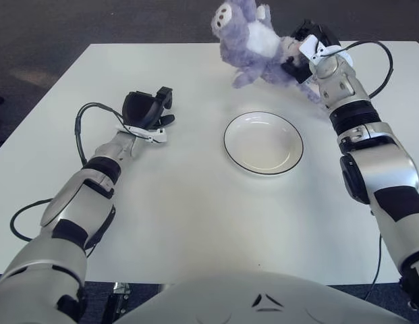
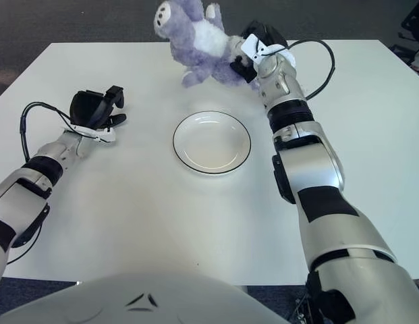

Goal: Put the doll into the plate.

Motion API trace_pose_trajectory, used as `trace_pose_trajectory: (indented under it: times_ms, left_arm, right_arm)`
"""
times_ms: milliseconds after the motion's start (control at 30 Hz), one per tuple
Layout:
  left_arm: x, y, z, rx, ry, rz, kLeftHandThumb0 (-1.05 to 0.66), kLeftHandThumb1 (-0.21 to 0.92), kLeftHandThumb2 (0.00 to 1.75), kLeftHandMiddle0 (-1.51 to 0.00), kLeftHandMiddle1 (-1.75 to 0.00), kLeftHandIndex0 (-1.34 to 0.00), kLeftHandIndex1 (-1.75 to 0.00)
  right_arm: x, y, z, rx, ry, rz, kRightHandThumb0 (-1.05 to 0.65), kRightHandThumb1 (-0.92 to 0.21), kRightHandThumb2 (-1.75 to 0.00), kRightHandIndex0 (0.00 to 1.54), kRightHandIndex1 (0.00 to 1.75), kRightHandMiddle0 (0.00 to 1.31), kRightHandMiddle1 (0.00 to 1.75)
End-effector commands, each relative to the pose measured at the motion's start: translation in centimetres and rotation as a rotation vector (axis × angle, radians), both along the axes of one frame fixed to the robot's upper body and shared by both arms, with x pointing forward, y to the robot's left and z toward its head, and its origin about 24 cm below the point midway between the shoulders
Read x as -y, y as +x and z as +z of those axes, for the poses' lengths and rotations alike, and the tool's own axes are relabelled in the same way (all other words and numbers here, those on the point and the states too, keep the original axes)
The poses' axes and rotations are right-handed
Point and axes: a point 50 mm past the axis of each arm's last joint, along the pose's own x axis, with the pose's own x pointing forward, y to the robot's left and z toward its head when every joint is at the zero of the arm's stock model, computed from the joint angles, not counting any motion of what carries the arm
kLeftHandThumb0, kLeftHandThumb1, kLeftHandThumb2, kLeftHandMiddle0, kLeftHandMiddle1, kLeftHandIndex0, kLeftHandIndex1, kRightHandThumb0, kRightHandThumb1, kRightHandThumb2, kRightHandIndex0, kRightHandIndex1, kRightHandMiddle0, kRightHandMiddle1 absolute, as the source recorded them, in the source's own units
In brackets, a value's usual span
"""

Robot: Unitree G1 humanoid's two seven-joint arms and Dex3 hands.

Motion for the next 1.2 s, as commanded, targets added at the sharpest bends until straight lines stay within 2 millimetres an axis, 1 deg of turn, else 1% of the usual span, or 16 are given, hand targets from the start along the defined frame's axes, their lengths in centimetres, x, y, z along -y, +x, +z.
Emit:
trace_pose_trajectory:
  times_ms: [0, 100, 200, 233, 367, 500, 633, 767, 900, 1167]
  left_arm:
    - [0.4, -3.2, -5.7, -0.227, 0.071, -0.013, -0.44, 0.46, 1.14, -1.23, -1.75, -0.51, -1.74]
    - [0.3, -3.2, -5.8, -0.229, 0.069, -0.012, -0.44, 0.46, 1.14, -1.22, -1.75, -0.50, -1.74]
    - [0.3, -3.2, -5.8, -0.231, 0.065, -0.010, -0.44, 0.46, 1.14, -1.22, -1.75, -0.50, -1.74]
    - [0.3, -3.2, -5.8, -0.231, 0.065, -0.010, -0.44, 0.46, 1.14, -1.22, -1.75, -0.50, -1.74]
    - [0.3, -3.2, -5.7, -0.233, 0.063, -0.009, -0.44, 0.46, 1.14, -1.22, -1.75, -0.50, -1.74]
    - [0.2, -3.2, -5.7, -0.235, 0.060, -0.012, -0.44, 0.46, 1.14, -1.22, -1.75, -0.50, -1.74]
    - [0.2, -3.1, -5.7, -0.237, 0.058, -0.011, -0.44, 0.46, 1.14, -1.22, -1.75, -0.50, -1.75]
    - [0.2, -3.1, -5.6, -0.242, 0.059, -0.006, -0.44, 0.46, 1.14, -1.22, -1.75, -0.50, -1.74]
    - [0.1, -3.1, -5.6, -0.239, 0.058, -0.005, -0.44, 0.46, 1.13, -1.22, -1.75, -0.50, -1.74]
    - [0.0, -3.0, -5.5, -0.238, 0.060, -0.006, -0.44, 0.46, 1.14, -1.23, -1.75, -0.50, -1.74]
  right_arm:
    - [0.7, -0.6, 0.6, 0.001, 0.035, 0.003, 0.00, 0.00, -1.57, 0.97, 1.40, 0.65, 1.75]
    - [0.8, -1.0, 0.7, -0.003, 0.038, 0.017, 0.00, -0.01, -1.56, 0.96, 1.42, 0.64, 1.75]
    - [1.1, -1.3, 0.9, 0.029, -0.040, 0.034, 0.00, -0.01, -1.58, 0.94, 1.48, 0.63, 1.75]
    - [1.3, -1.4, 0.9, 0.035, -0.058, 0.036, 0.00, -0.01, -1.59, 0.92, 1.52, 0.62, 1.75]
    - [1.6, -1.5, 1.1, 0.040, -0.082, 0.042, 0.00, -0.02, -1.61, 0.88, 1.60, 0.61, 1.75]
    - [1.6, -2.1, 1.7, 0.037, -0.090, 0.060, 0.00, -0.02, -1.62, 0.87, 1.63, 0.61, 1.75]
    - [1.8, -2.7, 1.8, 0.033, -0.104, 0.079, 0.00, -0.03, -1.61, 0.87, 1.62, 0.61, 1.75]
    - [2.6, -4.2, 1.5, 0.012, -0.118, 0.113, 0.00, -0.02, -1.62, 0.86, 1.64, 0.61, 1.75]
    - [3.5, -5.8, 0.8, -0.027, -0.069, 0.156, 0.00, -0.02, -1.63, 0.86, 1.66, 0.61, 1.75]
    - [3.8, -7.2, 0.3, -0.034, -0.047, 0.191, 0.00, -0.03, -1.64, 0.84, 1.70, 0.61, 1.75]
